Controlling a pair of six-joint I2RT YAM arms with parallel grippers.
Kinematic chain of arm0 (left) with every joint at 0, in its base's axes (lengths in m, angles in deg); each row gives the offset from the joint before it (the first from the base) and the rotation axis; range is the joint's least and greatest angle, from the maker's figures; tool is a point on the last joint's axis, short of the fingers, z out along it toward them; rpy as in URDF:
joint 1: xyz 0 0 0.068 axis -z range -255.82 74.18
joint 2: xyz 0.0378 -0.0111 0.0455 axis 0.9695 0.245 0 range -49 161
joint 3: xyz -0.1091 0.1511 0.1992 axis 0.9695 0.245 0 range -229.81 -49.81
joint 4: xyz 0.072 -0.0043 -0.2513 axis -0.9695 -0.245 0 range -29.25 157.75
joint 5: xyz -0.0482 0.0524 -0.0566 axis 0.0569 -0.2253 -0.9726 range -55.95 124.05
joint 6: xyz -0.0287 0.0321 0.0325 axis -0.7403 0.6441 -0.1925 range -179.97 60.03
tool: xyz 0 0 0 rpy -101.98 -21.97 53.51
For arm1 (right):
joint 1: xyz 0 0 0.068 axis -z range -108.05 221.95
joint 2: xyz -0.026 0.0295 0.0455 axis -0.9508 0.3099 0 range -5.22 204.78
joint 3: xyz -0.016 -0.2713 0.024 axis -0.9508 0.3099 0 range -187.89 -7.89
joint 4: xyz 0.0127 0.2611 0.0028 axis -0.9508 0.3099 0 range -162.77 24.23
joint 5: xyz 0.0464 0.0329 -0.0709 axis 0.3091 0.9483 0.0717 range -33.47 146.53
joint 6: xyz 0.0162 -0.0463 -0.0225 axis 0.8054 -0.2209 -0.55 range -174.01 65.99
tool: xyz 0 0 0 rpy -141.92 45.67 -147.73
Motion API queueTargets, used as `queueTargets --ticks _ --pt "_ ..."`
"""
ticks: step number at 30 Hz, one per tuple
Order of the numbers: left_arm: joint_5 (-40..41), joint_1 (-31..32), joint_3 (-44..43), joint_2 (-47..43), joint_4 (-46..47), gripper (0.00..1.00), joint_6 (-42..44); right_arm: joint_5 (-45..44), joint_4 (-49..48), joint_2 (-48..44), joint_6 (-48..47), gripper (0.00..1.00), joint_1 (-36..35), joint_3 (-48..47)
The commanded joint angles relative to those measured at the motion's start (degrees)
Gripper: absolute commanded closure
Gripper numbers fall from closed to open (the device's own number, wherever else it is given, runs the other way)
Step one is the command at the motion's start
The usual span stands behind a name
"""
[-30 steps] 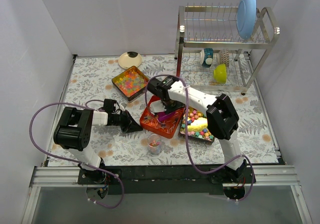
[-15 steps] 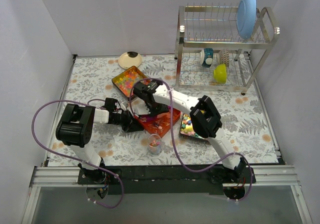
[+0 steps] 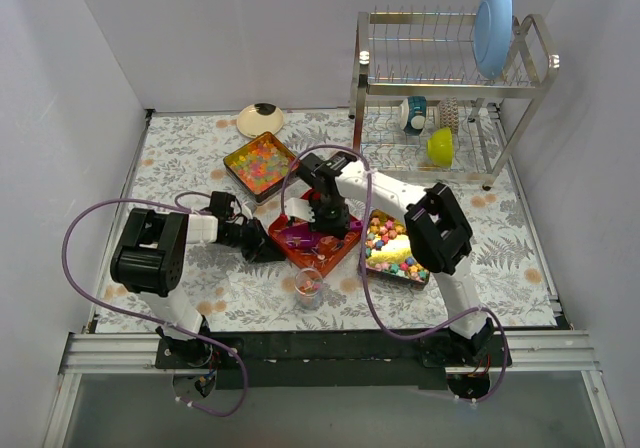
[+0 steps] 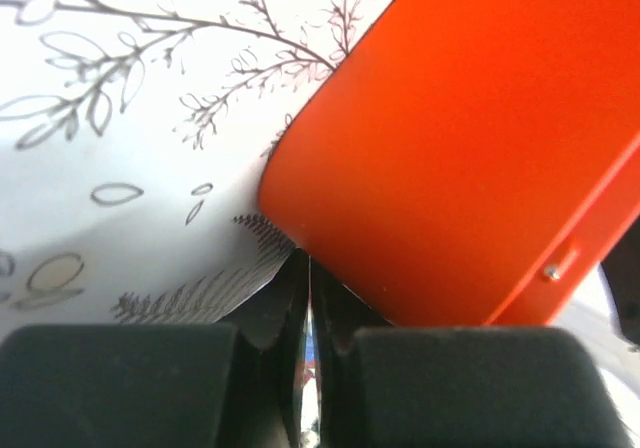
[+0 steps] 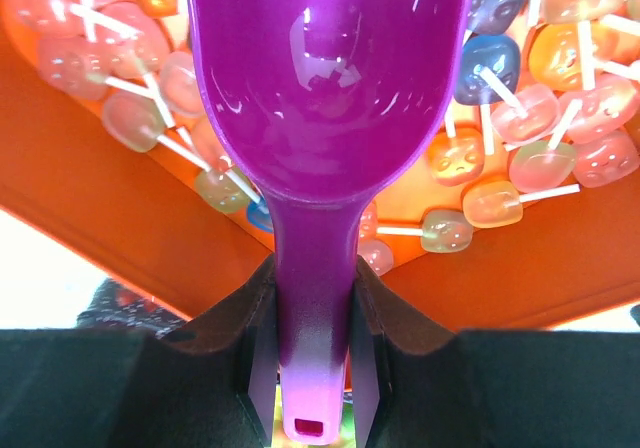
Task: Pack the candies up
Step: Scoop the fake candies from the storage box.
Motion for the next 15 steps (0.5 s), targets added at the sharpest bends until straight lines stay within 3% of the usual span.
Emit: queueTargets --ticks 1,5,8,15 --pt "2.3 0.3 -2.6 -4.4 -3.6 0.90 4.9 15.2 -1.9 -5.1 -0.4 0.99 0.9 0.9" --pt "1.4 -0.1 -3.7 -6.6 -7.0 0.63 9.3 19.3 -3.9 -8.3 -2.0 0.99 3.9 3.6" --pt "-0.4 -0.3 -4.5 -8.1 -8.5 0.48 12.7 19.8 -4.4 -10.5 -4.4 0.99 4.8 7.1" --pt "-2.6 -1.4 -6.4 -10.3 -12.9 0.31 19.7 20.0 -9.1 -17.6 -5.3 0.99 7.1 16.8"
